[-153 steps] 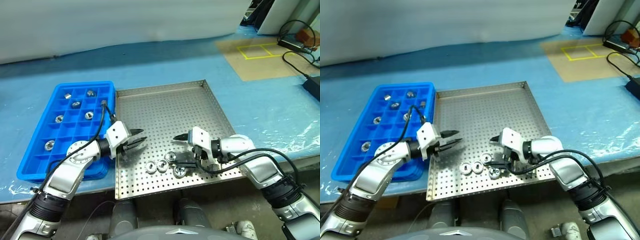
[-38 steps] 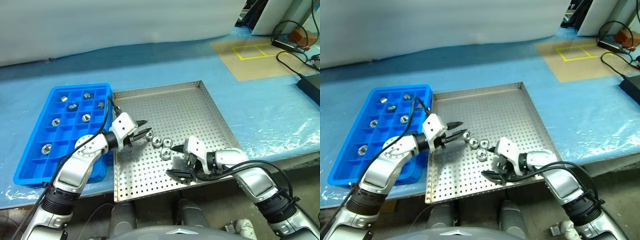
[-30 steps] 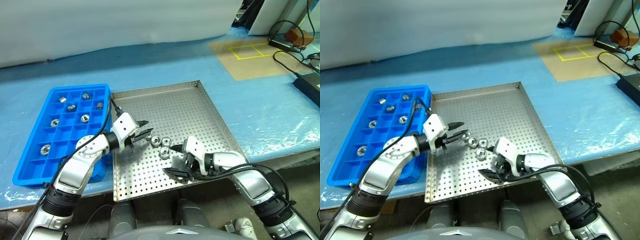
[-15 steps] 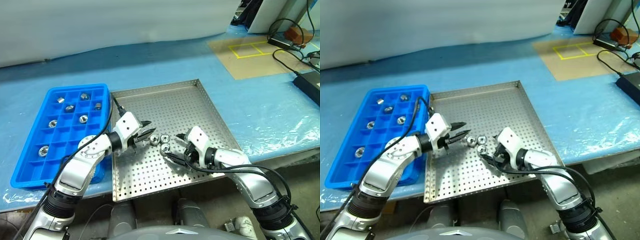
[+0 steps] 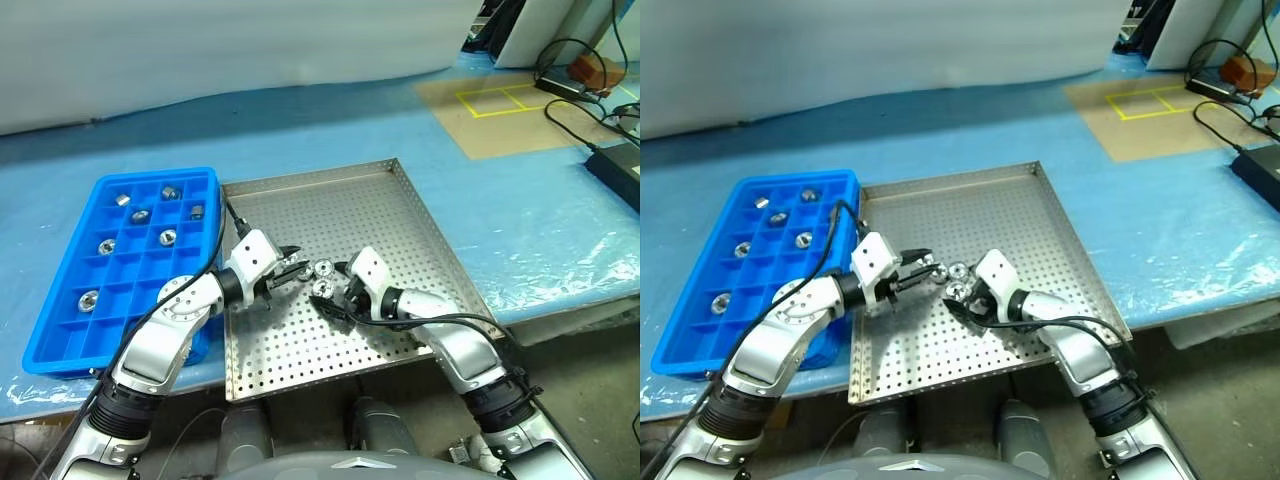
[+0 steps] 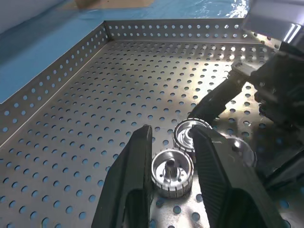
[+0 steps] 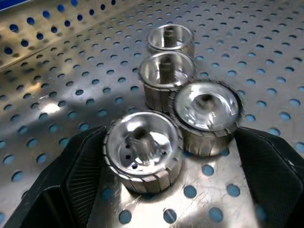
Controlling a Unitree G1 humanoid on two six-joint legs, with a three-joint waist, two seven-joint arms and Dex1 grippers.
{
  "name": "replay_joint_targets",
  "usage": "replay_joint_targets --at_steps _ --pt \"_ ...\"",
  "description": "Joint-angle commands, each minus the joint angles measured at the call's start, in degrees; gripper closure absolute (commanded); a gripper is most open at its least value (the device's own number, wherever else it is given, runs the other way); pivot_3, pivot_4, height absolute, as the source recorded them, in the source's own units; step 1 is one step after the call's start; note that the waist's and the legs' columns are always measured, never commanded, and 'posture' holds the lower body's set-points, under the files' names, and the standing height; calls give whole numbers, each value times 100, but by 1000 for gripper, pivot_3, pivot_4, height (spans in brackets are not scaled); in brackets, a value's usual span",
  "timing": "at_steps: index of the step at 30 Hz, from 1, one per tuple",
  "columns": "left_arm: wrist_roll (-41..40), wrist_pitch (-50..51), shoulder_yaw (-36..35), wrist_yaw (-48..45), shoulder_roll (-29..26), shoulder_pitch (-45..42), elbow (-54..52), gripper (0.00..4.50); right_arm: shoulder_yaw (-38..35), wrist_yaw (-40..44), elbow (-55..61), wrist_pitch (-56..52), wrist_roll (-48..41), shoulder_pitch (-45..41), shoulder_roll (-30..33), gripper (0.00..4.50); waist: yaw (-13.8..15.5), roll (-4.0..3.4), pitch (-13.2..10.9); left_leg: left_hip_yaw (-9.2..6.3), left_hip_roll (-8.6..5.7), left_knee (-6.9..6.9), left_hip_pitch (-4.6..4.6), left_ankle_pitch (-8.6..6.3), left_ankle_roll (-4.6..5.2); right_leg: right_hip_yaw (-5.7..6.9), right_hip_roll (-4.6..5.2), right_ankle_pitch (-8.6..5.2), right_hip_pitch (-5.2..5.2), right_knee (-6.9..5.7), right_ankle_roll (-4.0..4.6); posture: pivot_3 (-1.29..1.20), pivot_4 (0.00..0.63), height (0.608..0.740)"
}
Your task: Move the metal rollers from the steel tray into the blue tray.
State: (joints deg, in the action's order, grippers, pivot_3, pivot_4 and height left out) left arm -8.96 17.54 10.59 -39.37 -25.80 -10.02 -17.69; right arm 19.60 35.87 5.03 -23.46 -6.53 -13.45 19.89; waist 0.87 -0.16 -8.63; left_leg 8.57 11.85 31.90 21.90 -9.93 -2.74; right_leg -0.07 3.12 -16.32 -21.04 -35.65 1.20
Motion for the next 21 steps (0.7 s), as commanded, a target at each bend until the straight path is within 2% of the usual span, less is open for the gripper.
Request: replay_joint_targets --at_steps 1,9,14,21 --pt "18 -177 -11 29 20 49 -93 3121 91 64 -246 146 152 21 -5 0 1 1 0 0 1 0 0 0 0 1 0 0 0 0 0 -137 150 740" --pt "52 -247 -13 32 8 114 -45 3121 58 87 -60 177 263 163 82 0 8 1 0 -1 2 -1 0 -2 2 2 -2 0 0 -1 -1 -136 150 740" --pt "66 -272 -10 36 21 45 36 3152 33 52 53 171 339 176 77 1053 2 1 0 -1 3 -1 -1 -1 2 1 -3 0 -1 -1 -1 -137 150 740" --pt "98 -290 27 46 44 47 29 3152 -88 31 117 96 352 168 131 1058 7 1 0 -1 2 -2 0 -2 2 2 -2 0 -1 0 -1 -143 150 740"
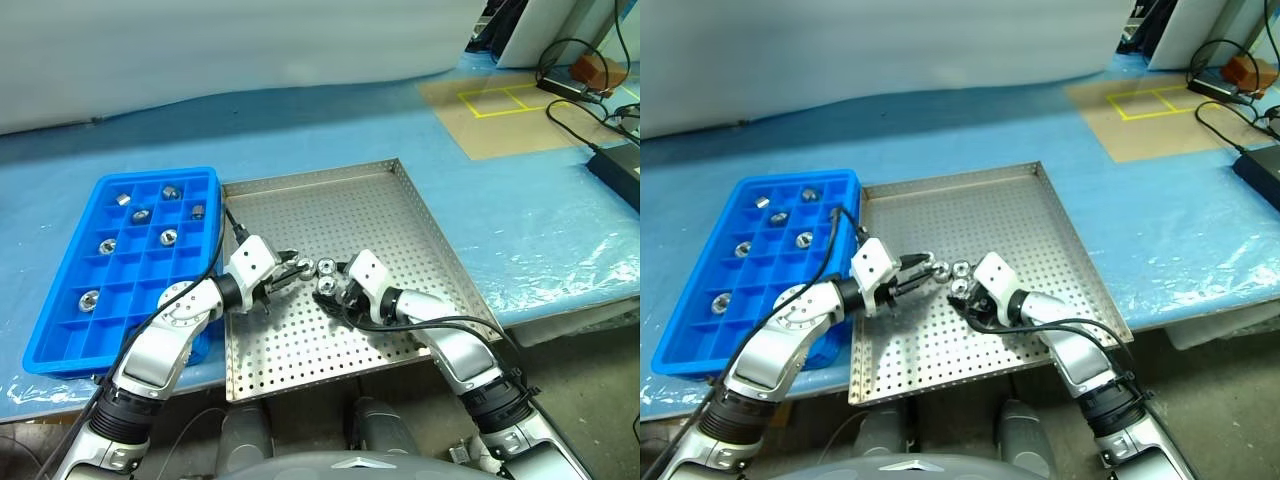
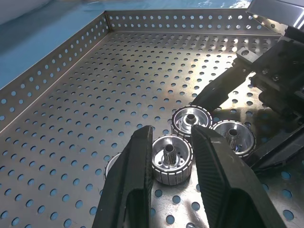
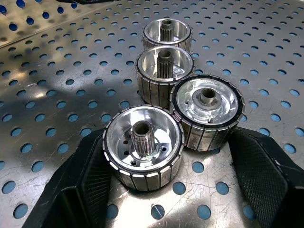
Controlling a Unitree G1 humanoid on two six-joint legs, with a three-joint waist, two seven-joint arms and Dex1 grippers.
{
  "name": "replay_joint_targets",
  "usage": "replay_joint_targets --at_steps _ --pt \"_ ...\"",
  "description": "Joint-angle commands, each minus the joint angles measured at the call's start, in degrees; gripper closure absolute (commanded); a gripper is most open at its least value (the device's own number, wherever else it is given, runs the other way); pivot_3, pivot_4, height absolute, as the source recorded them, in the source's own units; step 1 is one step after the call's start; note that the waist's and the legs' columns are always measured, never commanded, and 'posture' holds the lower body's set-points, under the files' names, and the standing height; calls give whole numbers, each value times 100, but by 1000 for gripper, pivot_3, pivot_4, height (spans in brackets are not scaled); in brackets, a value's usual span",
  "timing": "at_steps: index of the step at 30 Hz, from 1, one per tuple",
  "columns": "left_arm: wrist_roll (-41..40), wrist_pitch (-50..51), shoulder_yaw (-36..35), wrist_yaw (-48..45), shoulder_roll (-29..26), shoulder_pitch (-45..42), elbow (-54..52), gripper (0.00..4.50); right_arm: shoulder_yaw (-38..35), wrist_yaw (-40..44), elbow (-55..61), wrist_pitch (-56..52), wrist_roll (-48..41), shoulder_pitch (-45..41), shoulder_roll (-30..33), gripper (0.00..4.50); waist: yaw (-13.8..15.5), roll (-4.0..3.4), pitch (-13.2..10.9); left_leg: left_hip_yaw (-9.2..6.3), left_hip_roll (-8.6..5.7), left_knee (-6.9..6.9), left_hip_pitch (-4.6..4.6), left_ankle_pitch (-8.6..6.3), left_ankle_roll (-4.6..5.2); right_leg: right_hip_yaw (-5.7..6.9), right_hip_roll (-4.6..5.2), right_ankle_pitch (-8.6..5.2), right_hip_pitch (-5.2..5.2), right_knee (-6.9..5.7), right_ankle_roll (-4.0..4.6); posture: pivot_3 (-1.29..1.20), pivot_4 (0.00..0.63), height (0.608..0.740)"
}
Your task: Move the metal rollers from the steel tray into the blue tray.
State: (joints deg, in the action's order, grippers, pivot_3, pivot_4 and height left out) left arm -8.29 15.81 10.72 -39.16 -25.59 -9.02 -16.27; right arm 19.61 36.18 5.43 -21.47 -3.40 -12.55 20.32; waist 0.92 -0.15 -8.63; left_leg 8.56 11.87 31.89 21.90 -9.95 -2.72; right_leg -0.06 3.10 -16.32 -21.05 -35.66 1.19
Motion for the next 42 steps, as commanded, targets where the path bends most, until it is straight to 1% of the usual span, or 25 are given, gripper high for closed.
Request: replay_joint_targets --at_steps 1,7,12,15,18,20,22,25,29,30,32,36,39,42 --pt "35 -115 16 30 30 -55 -119 3152 -94 5 90 -113 36 77 95 1058 3 0 0 0 0 0 0 0 0 0 0 0 0 0 0 -143 150 740" --pt "55 -134 16 24 55 -77 -99 3152 -157 72 227 -268 -51 39 129 1058 4 0 0 0 0 0 0 0 0 0 0 0 0 0 0 -142 150 740" --pt "74 -305 -12 -16 65 -135 133 3152 -423 77 308 -553 -294 -74 63 1058 4 0 0 0 -1 0 0 0 0 0 0 1 0 0 -1 -142 150 740" --pt "100 -488 -22 -43 67 -205 349 3152 -815 47 374 -1012 -676 -171 -35 1058 4 0 0 0 0 0 0 0 0 0 0 1 -1 -1 -1 -143 150 740" --pt "-30 -601 -112 -96 130 -344 574 3152 -1320 234 635 -1574 -1332 -233 -18 1058 27 0 0 0 -2 0 2 0 0 -1 2 1 -1 -1 -1 -145 150 740" --pt "-191 -641 -210 -193 164 -453 715 3152 -1635 405 898 -2020 -1809 -262 82 1058 33 0 -1 0 -3 0 6 0 0 -1 2 2 -3 0 -2 -147 150 740" --pt "-352 -612 -305 -259 201 -555 790 3152 -1807 573 1051 -2257 -2075 -258 261 1058 34 -1 -1 -1 -1 -1 10 0 1 -1 -1 2 -8 -1 -2 -151 150 740" --pt "-413 -664 -367 -344 215 -704 947 3152 -1851 786 1191 -2346 -2208 -149 602 1058 42 -1 -1 -1 -1 -3 10 0 1 0 -3 2 -8 -1 -1 -159 150 740" --pt "-668 -621 -495 -639 185 -1070 1162 3152 -1892 965 1482 -2575 -2534 -56 840 1058 43 -1 -1 -1 -1 -5 9 0 1 0 -3 2 -8 -1 -2 -169 150 740" --pt "-689 -744 -464 -813 147 -1134 1199 3152 -1921 1022 1579 -2691 -2686 -50 871 1058 42 -1 -1 -1 -1 -4 9 0 1 0 -3 2 -8 -1 -2 -172 150 740" --pt "-487 -1237 -296 -1125 31 -1214 1340 3152 -1993 1055 1697 -2917 -2947 -90 892 1058 40 -1 -1 -1 -2 -4 8 0 1 -1 -1 2 -8 -2 -2 -174 150 740" --pt "-314 -1919 -110 -1616 -119 -1346 1604 3152 -2145 922 1790 -3324 -3395 -281 818 1058 42 -1 -1 0 -1 -4 7 0 3 -1 -2 2 -7 0 -2 -176 150 740" --pt "-231 -2523 -143 -1854 -209 -1426 1973 3152 -2352 816 1762 -3664 -3821 -521 719 1058 43 -1 -1 0 -2 -3 8 0 3 -1 -1 3 -8 -3 -1 -180 150 740" --pt "-294 -2802 -260 -1952 -237 -1630 2244 3152 -2458 788 1741 -3871 -4083 -645 754 1058 46 -1 -1 0 -1 -3 6 0 2 -1 -1 2 -7 -6 -1 -182 150 740"
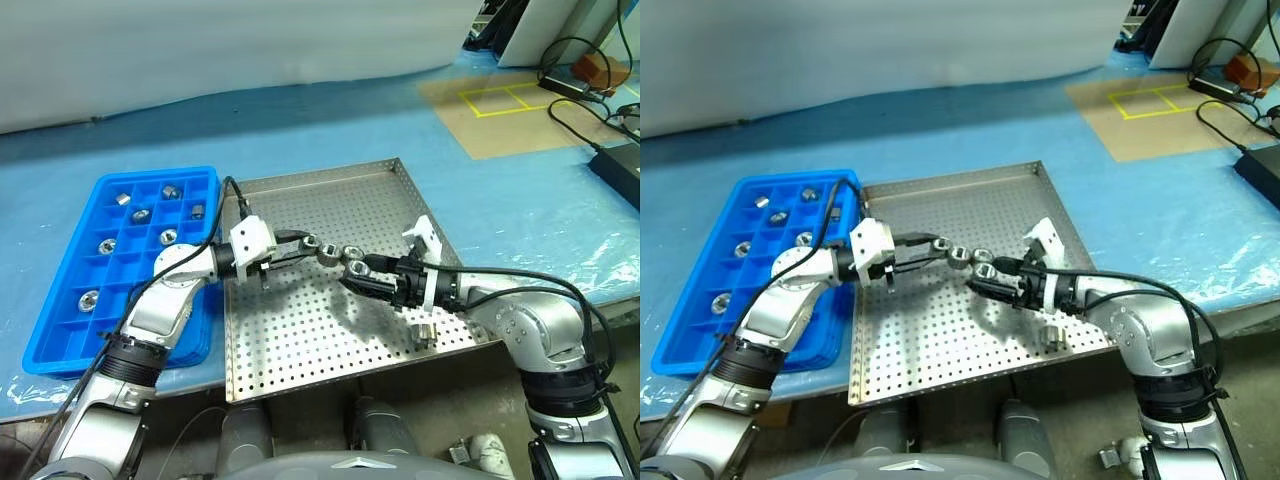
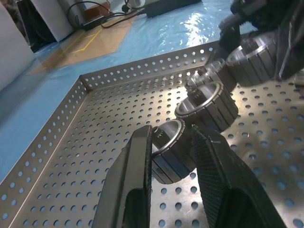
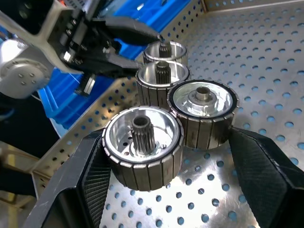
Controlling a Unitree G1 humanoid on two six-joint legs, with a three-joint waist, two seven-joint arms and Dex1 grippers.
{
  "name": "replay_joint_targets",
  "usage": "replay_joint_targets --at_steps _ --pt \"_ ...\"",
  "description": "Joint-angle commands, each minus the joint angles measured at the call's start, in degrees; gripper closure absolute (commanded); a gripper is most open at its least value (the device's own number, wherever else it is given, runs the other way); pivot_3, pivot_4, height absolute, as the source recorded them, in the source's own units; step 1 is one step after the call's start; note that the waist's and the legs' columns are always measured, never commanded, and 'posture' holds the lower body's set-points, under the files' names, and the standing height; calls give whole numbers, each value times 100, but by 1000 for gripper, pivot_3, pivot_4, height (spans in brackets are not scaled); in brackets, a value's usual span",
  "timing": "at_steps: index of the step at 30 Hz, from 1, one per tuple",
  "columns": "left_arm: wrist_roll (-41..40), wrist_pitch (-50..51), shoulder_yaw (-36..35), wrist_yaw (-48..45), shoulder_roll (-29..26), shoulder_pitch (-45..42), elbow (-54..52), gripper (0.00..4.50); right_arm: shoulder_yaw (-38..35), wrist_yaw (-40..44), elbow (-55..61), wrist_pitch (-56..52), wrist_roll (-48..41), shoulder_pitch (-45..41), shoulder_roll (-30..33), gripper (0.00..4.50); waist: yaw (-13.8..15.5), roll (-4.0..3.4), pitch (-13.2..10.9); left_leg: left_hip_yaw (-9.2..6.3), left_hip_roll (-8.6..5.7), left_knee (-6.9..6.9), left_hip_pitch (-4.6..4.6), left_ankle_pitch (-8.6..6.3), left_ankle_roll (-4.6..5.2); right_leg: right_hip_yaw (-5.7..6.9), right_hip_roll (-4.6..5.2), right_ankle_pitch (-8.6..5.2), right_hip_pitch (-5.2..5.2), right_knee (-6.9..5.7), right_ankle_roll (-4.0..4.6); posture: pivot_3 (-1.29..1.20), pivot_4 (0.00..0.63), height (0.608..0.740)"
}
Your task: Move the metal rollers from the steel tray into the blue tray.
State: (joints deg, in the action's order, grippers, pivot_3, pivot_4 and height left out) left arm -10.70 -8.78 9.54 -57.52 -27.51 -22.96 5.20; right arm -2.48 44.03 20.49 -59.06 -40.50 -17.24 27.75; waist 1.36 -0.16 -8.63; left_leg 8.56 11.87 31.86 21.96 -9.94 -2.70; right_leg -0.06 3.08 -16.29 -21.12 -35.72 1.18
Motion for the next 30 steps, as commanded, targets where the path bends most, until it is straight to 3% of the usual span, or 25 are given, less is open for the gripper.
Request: replay_joint_targets --at_steps 1,14,20,25,30 --pt "-50 -445 -167 -141 -59 -311 190 3152 -238 15 225 -128 -407 -187 55 1058 6 0 0 0 0 0 0 0 0 0 0 0 0 0 0 -182 150 740" --pt "244 -1016 -169 95 17 -610 928 3152 142 175 -324 521 9 -229 283 1058 91 0 0 0 0 3 1 0 0 1 0 0 2 -1 1 -187 150 740" --pt "253 -1012 -254 425 203 -667 1201 3152 690 -277 -1076 1955 1219 -451 -211 1058 84 0 0 0 1 13 2 0 0 2 1 1 0 -9 1 -188 150 740" --pt "117 -747 -372 593 360 -662 1208 3152 1275 -150 -1427 2338 1647 -589 -589 27 82 0 0 0 1 12 12 0 0 3 0 1 -6 -6 1 -181 150 740" --pt "139 -733 -416 666 381 -610 1182 3152 1416 -137 -1853 2489 1876 -788 -800 27 83 0 0 -1 0 13 13 -1 2 5 2 1 -5 -7 1 -169 150 740"
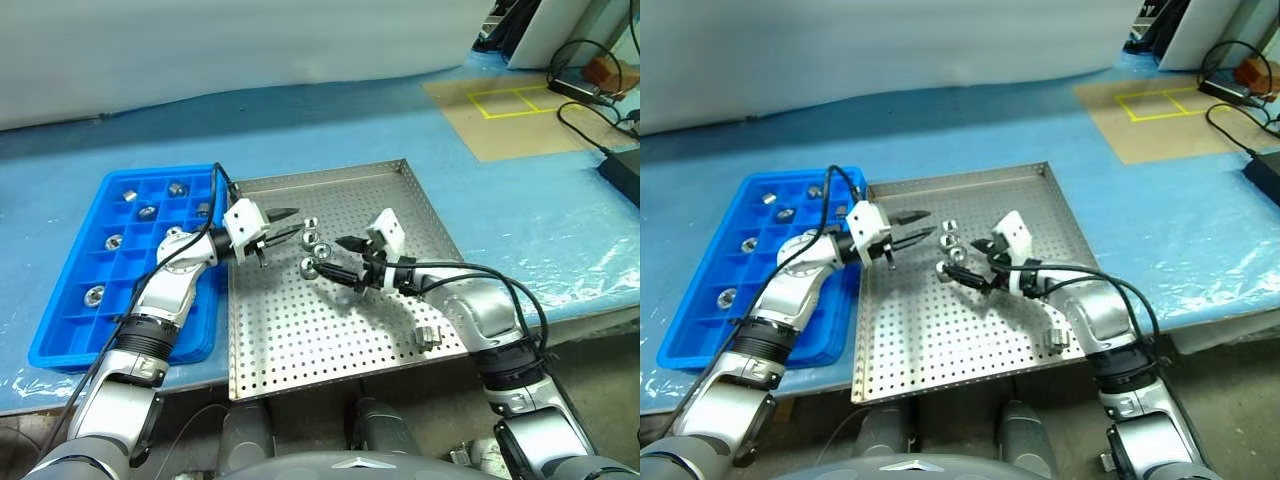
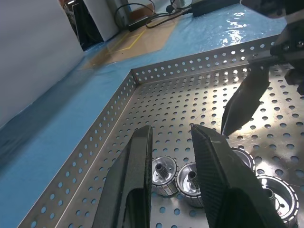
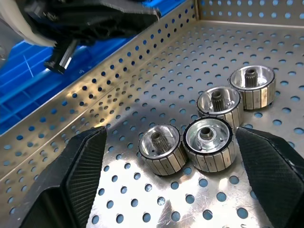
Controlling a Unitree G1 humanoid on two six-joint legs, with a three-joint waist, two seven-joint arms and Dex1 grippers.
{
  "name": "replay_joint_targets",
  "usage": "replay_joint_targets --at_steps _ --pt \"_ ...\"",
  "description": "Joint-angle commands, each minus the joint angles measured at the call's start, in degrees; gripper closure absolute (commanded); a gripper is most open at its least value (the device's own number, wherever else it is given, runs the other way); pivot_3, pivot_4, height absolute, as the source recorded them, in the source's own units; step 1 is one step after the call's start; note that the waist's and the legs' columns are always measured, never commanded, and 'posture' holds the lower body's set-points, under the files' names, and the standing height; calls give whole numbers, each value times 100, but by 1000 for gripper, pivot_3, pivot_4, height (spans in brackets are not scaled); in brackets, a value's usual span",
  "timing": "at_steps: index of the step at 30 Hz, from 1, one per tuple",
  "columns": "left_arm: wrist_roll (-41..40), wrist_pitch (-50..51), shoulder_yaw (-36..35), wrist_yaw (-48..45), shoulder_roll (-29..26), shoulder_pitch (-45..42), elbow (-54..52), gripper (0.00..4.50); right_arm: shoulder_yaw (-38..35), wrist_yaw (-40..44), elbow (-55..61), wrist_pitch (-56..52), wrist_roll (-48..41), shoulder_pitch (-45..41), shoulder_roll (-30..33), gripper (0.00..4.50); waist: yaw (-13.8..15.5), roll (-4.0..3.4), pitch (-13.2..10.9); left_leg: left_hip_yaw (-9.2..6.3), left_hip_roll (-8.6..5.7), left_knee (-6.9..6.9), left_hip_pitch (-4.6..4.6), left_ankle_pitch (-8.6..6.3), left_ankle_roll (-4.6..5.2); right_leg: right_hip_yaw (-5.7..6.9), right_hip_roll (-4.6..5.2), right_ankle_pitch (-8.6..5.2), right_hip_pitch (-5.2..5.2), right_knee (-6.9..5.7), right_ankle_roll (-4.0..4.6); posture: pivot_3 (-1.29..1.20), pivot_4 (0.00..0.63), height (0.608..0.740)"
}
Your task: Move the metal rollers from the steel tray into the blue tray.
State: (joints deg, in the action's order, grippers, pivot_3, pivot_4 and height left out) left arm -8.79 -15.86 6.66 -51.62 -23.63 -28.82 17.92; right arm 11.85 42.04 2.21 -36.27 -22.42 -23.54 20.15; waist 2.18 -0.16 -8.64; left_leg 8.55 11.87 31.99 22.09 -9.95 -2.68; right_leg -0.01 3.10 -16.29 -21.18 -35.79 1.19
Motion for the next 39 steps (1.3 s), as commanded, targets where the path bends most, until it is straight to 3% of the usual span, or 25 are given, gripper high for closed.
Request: replay_joint_targets --at_steps 1,16,27,33,39 --pt "-44 -18 -134 97 -8 -6 -106 3152 7 82 -84 268 126 -196 -53 27 4 0 0 0 1 0 -1 0 0 1 0 0 1 -1 0 -169 150 740" --pt "58 188 -1 318 118 75 -404 3152 6 -760 -1572 1158 1101 -692 -882 27 -5 0 0 -1 2 6 0 0 -1 2 1 1 0 -8 1 -159 150 740" --pt "98 308 -4 342 129 34 -495 3152 211 -636 -1519 1291 1351 -499 -964 27 -6 0 0 -1 2 6 0 0 -1 2 0 1 1 -5 1 -160 150 740" --pt "110 347 -16 354 118 7 -513 3152 196 -502 -1658 1360 1419 -574 -923 1453 -8 0 0 -1 3 6 -1 0 -1 3 0 1 2 -6 1 -154 150 740" --pt "123 356 -13 384 129 -4 -529 3152 182 -501 -1961 1578 1556 -657 -868 1450 -8 0 0 -1 3 6 -4 0 -1 3 0 1 3 -8 1 -150 150 740"
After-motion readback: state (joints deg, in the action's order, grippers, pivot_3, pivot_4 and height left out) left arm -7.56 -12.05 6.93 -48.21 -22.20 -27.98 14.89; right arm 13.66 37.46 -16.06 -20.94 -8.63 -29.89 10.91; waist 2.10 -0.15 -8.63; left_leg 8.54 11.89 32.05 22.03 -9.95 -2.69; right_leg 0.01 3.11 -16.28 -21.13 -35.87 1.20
